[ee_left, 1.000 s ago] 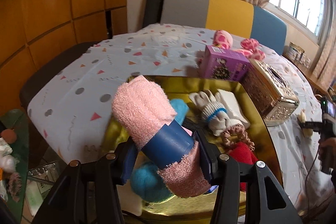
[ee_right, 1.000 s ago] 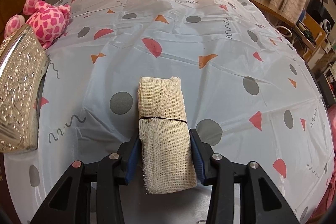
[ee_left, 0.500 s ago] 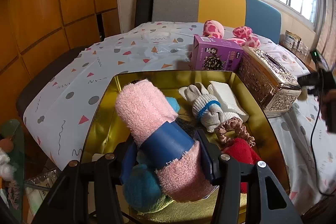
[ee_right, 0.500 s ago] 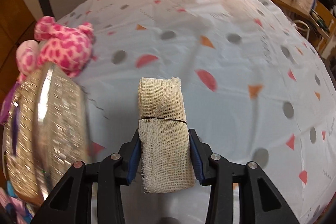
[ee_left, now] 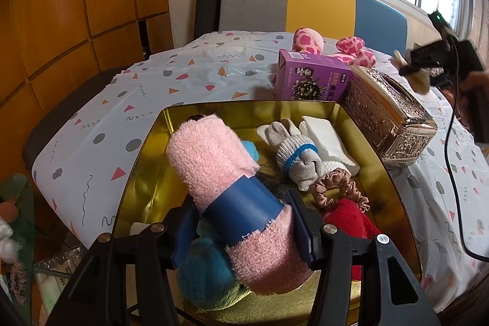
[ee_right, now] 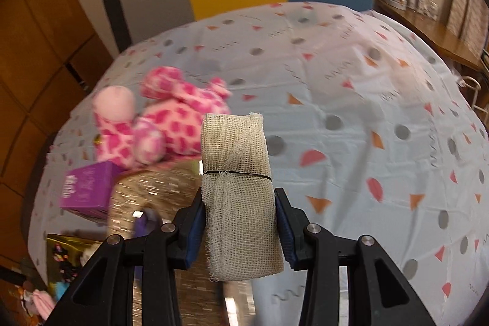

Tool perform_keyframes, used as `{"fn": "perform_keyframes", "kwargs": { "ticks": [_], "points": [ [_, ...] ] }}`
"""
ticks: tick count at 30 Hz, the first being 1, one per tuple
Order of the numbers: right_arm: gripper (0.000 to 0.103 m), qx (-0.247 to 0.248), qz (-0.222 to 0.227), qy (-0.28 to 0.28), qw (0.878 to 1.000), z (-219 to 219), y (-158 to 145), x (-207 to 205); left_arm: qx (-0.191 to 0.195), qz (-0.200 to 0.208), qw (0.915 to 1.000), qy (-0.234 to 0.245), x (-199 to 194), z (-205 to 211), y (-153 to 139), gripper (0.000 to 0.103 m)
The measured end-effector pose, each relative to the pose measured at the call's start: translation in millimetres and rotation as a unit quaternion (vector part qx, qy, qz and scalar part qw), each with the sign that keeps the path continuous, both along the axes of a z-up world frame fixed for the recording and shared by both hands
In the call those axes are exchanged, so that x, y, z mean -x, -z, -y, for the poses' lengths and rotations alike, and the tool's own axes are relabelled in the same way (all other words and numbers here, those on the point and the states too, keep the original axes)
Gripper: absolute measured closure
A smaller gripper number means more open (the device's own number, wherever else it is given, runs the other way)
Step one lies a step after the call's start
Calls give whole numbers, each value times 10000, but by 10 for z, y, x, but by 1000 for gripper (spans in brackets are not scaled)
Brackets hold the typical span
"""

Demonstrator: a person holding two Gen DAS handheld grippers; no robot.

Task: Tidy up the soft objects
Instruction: 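Carry the pink towel over the gold tray while the right tool carries the gauze roll, then lower the pink rolled towel into the gold tray and open the left tool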

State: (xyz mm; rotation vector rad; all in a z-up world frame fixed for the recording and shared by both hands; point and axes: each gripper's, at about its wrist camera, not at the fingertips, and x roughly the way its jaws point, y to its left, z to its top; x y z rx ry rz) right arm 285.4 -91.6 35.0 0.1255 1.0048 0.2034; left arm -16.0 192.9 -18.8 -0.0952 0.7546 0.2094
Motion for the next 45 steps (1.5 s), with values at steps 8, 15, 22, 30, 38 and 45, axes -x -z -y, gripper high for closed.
{"fn": "perform_keyframes", "kwargs": {
  "ticks": [8,15,22,30,38,45],
  "points": [
    [61,-180,225,-417,9987,-401,-170,29,-1,-19,10000,25,3,21,15,46],
    [61,-405,375,-989,9936,-795,-324,163,15,-53,10000,36,4,29,36,43],
    [61,-384,443,-1674,9841,-1251,-370,442,39,-108,9999,-3,33,0,63,26],
    [61,-489,265,-1992,9784,-1380,-223,759,144,78,9998,-120,120,-93,-52,14],
    [61,-436,22,-2299,9722,-1489,6,1115,131,151,9993,-305,257,-206,-133,13],
    [61,-376,-139,-2541,9663,-1599,198,1428,36,228,9974,-680,428,-412,-257,13]
  ]
}}
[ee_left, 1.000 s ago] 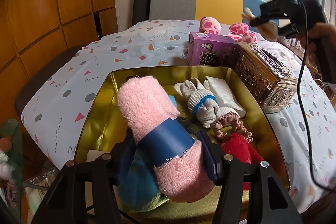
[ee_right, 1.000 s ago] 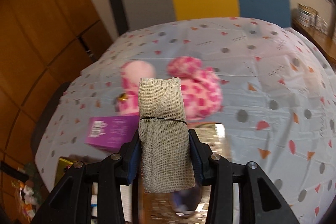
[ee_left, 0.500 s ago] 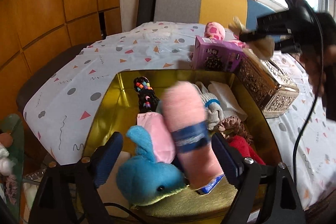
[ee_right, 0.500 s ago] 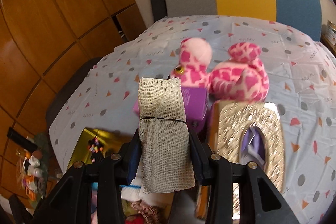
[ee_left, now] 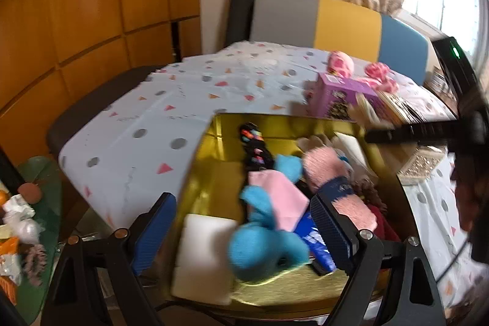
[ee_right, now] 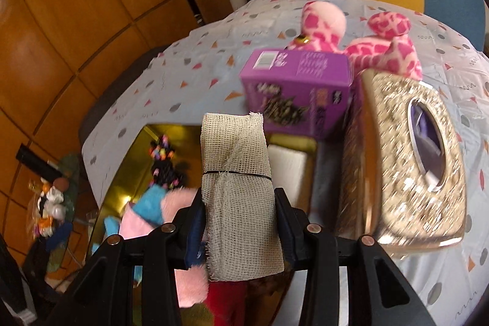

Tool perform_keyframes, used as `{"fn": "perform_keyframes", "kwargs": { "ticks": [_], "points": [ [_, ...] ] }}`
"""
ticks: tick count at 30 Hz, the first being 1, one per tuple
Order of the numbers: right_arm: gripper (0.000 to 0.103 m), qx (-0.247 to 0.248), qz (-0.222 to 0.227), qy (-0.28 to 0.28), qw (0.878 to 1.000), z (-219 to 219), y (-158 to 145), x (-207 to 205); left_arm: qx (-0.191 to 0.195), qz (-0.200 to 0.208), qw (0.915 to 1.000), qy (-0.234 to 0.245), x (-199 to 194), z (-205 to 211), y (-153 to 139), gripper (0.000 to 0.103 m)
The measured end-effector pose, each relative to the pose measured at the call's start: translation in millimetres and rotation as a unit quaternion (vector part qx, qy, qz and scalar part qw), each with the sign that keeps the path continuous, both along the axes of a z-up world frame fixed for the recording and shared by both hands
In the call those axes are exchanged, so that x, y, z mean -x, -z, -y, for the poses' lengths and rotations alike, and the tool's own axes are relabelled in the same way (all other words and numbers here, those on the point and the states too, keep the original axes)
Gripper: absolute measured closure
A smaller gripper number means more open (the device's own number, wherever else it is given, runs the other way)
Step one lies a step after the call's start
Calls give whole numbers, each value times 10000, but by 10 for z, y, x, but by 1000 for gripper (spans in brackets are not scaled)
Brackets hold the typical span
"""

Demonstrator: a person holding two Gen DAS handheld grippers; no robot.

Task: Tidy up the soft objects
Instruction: 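Lower the pink rolled towel into the gold tray and open the left tool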

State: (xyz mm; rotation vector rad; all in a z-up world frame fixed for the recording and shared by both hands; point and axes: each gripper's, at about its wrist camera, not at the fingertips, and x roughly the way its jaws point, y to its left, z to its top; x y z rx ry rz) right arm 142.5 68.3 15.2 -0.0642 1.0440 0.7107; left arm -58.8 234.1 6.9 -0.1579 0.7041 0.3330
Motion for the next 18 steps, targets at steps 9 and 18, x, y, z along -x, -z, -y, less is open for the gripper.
{"fn": "perform_keyframes", "kwargs": {
  "ticks": [9,18],
  "points": [
    [61,343,111,-265,9990,-139,188,456,78,157,9986,-499,195,-219,-130,7],
    [61,665,331,-207,9970,-130,384,732,198,145,9978,-613,195,-222,-85,2]
  ]
}}
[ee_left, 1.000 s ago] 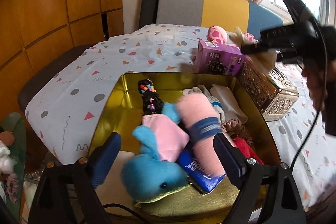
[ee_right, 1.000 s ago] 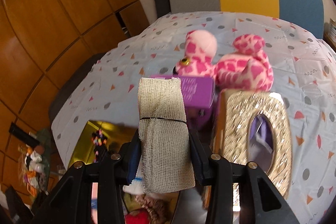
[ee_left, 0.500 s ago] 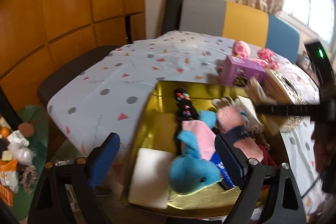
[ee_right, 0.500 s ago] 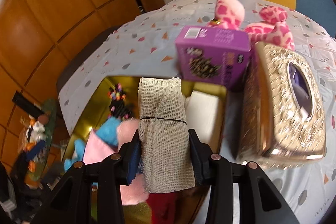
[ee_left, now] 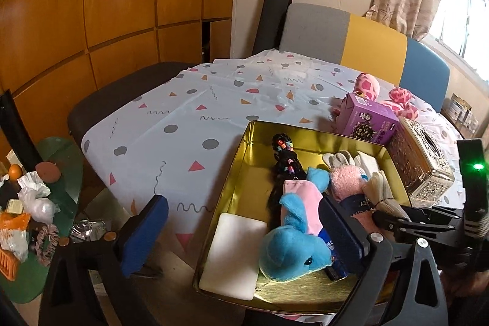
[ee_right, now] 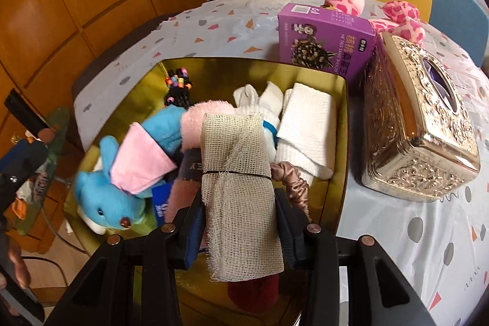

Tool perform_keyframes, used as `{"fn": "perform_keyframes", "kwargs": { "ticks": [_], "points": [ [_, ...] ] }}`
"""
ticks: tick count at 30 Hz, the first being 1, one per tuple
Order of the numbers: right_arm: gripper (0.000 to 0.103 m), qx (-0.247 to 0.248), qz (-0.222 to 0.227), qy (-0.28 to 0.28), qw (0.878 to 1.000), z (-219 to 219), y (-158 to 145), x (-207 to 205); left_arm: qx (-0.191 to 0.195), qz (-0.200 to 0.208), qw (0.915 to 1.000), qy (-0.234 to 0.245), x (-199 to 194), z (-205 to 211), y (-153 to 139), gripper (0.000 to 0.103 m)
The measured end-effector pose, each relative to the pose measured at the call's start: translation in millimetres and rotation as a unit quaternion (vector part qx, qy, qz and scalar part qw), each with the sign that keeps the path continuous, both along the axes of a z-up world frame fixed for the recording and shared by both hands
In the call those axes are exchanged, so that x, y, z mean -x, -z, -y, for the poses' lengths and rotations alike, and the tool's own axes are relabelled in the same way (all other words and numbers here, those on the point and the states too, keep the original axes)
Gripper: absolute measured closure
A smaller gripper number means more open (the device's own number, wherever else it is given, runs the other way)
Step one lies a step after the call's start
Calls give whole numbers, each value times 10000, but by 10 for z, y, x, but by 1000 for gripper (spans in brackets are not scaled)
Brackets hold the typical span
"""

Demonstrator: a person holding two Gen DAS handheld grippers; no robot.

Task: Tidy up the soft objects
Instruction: 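Lower the pink rolled towel into the gold tray and open the left tool, then lower the cream gauze roll into the gold tray and open the right tool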

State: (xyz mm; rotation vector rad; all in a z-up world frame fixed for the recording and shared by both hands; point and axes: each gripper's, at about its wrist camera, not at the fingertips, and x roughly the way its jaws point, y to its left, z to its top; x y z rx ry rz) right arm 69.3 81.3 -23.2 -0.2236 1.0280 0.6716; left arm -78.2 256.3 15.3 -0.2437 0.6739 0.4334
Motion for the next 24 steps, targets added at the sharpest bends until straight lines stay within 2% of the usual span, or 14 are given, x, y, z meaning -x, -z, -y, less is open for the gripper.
{"fn": "perform_keyframes", "kwargs": {
  "ticks": [9,18,19,21,24],
  "points": [
    [61,295,86,164,9994,-182,168,-235,-47,-69,9999,105,-129,135,50,0],
    [55,95,181,305,9993,-85,120,-184,-47,-82,9995,293,-150,292,77,0],
    [54,47,229,310,9992,-56,92,-162,-61,-76,9995,307,-150,308,72,0],
    [42,-23,378,366,9986,14,16,-109,-105,-69,9993,341,-145,348,63,0],
    [37,-196,542,438,9974,104,-106,-24,-40,-81,9991,402,-139,402,68,0]
  ]
}}
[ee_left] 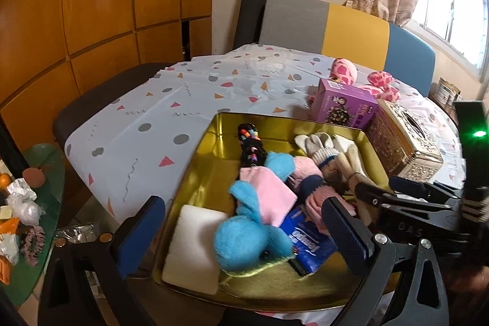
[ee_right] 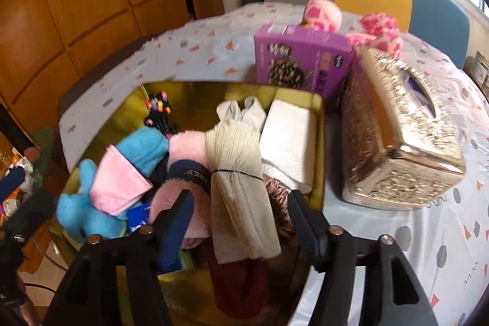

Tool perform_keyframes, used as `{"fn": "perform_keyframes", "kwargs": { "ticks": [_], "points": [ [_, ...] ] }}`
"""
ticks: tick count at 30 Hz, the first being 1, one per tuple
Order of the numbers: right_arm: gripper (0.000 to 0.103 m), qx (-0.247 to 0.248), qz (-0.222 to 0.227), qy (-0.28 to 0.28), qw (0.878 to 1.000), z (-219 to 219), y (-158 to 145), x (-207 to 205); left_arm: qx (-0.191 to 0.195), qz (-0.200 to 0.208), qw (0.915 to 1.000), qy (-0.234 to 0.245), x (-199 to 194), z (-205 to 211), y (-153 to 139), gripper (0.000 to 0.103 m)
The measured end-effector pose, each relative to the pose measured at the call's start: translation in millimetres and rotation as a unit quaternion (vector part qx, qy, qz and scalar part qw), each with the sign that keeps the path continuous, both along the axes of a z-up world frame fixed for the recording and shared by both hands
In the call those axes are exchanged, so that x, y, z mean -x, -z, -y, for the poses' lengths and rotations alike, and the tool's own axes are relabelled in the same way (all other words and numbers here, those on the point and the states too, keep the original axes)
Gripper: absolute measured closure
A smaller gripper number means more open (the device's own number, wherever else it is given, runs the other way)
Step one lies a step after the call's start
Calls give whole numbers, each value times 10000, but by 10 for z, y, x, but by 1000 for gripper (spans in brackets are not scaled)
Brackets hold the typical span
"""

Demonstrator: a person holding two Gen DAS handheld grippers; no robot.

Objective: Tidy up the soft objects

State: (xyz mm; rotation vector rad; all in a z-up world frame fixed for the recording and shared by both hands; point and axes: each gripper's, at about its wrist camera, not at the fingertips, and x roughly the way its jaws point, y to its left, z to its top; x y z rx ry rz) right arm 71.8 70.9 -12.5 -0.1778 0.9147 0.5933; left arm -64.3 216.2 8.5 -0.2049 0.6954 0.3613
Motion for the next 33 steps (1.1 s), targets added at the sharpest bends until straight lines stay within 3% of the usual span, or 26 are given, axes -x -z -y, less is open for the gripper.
{"fn": "perform_keyframes", "kwargs": {
  "ticks": [12,18,33],
  "points": [
    [37,-179,526,848,9948,449,-211,366,-276,37,9996,-28,114,292,19,0],
    [37,-106,766,981,9922,555,-225,514,-266,61,9996,-45,134,334,15,0],
    [37,-106,777,1050,9914,583,-210,521,-253,25,9997,-12,134,366,27,0]
  ]
}}
